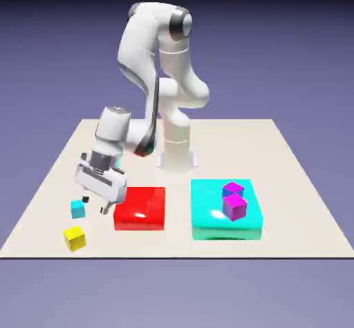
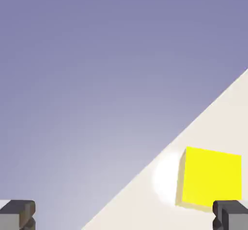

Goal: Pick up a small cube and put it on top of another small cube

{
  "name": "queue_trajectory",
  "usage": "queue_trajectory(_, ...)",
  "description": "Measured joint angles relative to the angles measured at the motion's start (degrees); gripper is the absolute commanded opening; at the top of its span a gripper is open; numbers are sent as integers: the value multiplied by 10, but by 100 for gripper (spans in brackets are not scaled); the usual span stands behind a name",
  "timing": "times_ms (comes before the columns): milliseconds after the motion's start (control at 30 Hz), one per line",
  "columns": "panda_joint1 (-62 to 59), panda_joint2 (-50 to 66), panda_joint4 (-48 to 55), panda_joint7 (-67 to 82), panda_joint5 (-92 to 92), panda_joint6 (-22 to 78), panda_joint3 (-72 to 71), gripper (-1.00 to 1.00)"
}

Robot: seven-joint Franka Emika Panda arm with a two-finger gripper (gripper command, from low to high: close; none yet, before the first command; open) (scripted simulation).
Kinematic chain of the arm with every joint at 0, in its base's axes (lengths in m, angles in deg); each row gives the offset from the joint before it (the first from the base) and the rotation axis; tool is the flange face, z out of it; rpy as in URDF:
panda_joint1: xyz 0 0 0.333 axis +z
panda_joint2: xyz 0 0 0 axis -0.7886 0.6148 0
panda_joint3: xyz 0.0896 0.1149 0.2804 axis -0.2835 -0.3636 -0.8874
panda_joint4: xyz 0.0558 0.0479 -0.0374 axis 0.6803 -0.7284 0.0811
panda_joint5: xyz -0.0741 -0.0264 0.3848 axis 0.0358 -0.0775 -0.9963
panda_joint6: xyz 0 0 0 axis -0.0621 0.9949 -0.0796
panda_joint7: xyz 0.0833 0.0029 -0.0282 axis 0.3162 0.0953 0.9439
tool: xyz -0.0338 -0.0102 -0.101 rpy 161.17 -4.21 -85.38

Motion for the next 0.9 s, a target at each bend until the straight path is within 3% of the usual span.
queue_trajectory(333, -17, 183, 97, -70, 23, -63, 27, 0)
queue_trajectory(367, -17, 183, 98, -70, 23, -63, 28, -100)
queue_trajectory(633, -19, 59, 28, -56, 33, -5, 17, -100)
queue_trajectory(900, 87, -107, -61, -151, -1, 106, -123, -100)
